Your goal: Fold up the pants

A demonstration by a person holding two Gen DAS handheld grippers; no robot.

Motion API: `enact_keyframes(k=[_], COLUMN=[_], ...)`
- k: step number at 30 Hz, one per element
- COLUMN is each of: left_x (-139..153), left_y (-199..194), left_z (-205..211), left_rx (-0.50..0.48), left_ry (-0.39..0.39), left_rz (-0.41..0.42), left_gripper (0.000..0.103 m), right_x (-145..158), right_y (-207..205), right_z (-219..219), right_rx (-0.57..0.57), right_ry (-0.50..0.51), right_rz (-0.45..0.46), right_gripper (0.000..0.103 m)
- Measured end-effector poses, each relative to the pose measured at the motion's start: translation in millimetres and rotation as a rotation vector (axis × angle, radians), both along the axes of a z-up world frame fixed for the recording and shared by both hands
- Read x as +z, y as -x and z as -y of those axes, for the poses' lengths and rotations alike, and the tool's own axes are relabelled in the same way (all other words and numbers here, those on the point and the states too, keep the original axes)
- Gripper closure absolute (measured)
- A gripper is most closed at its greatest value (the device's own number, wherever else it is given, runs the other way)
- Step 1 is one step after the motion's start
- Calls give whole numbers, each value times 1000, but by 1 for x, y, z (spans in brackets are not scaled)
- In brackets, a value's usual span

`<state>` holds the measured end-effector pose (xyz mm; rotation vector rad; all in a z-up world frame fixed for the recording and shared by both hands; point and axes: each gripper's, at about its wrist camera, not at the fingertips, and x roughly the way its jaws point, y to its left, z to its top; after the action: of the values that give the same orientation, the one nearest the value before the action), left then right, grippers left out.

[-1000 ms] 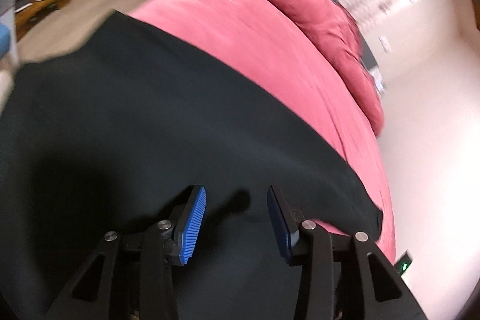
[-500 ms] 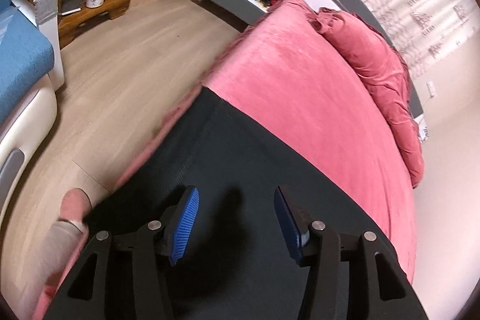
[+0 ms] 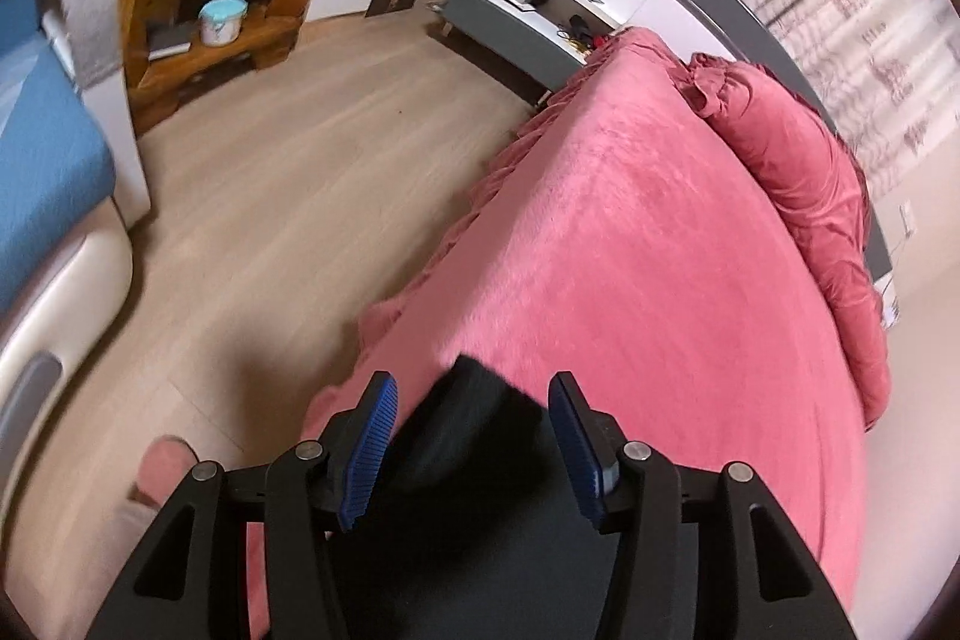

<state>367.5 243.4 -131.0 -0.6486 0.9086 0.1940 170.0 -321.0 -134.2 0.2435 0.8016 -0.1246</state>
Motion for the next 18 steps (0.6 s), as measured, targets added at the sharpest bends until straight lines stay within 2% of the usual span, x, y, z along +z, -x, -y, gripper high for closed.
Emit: enact_keyframes(k=[4, 5, 6, 7, 8, 10, 14, 18], left_x=[-3, -4, -5, -7, -7, -6, 10, 33], left_y=[-6, -8, -7, -6, -6, -3, 10, 36], left_z=[7, 6, 8, 12, 14, 17, 20, 20], left_rx=[-56, -67, -82, -99, -111, -135, -149, -152], left_ry=[-37, -38, -42, -67, -86, -99, -122, -55], left_rz=[24, 31, 35, 28, 26, 40, 96, 187], left_gripper=[55, 59, 71, 77, 79, 90, 94, 95], right_x=[-1, -1, -1, -1, -1, -1, -1, -1], right_y=[-1, -1, -1, -1, -1, -1, -1, -1], right_z=[0, 0, 0, 0, 0, 0, 0, 0], right_rx=[0, 0, 0, 0, 0, -1, -1, -1], right_ry=[-4, -3, -3, -2, -3, -2, -2, -2], right_rz=[1, 1, 1, 1, 1, 1, 1, 0], right_gripper=[34, 34, 34, 34, 34, 34, 34, 34])
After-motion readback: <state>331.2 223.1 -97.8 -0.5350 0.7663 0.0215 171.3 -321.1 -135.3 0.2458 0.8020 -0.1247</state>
